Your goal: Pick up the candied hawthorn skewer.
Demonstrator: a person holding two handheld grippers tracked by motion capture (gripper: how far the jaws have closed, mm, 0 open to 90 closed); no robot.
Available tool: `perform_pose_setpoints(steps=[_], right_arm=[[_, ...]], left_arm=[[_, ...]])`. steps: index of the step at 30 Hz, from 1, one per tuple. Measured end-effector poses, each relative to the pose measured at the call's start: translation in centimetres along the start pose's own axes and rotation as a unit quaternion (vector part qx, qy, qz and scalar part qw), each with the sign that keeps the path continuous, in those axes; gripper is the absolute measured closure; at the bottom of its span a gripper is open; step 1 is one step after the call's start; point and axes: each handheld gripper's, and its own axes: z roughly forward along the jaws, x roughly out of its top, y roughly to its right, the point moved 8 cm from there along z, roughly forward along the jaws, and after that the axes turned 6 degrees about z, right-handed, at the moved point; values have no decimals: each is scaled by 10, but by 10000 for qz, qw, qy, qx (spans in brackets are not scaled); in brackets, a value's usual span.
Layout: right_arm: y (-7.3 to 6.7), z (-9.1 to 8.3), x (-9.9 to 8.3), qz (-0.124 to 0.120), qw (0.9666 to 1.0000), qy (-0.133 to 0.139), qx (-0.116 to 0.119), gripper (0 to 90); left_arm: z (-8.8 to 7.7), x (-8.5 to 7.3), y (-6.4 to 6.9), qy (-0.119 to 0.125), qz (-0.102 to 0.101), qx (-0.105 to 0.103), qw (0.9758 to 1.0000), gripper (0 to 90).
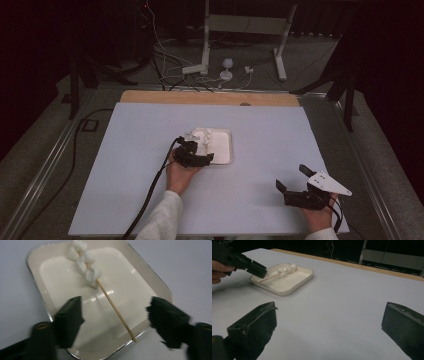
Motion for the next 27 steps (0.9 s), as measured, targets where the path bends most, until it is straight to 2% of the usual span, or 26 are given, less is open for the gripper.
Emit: perform_pose_setpoints(steps=[2, 5, 8, 13, 19, 23, 27], right_arm=[[0, 0, 0, 0, 10000, -3, 1, 0], [0, 0, 0, -1, 10000, -2, -6, 0], [1, 0, 0, 13, 10000, -15, -16, 0], [1, 0, 0, 4, 10000, -17, -19, 0], [1, 0, -1, 12, 10000, -27, -34, 0], [1, 1, -1, 10, 10000, -31, -36, 0], [2, 0, -1, 10, 10000, -28, -36, 0]], left_arm=[[3, -4, 0, -166, -80, -18, 9998, 425], [5, -6, 2, -229, -137, -65, 9996, 559], [8, -7, 6, -301, -178, -100, 9993, 601], [9, -7, 9, -458, -368, -176, 9981, 700], [8, -8, 8, -586, -576, -242, 9963, 806], [9, -9, 7, -629, -625, -295, 9956, 874], [8, -9, 7, -630, -627, -290, 9956, 897]])
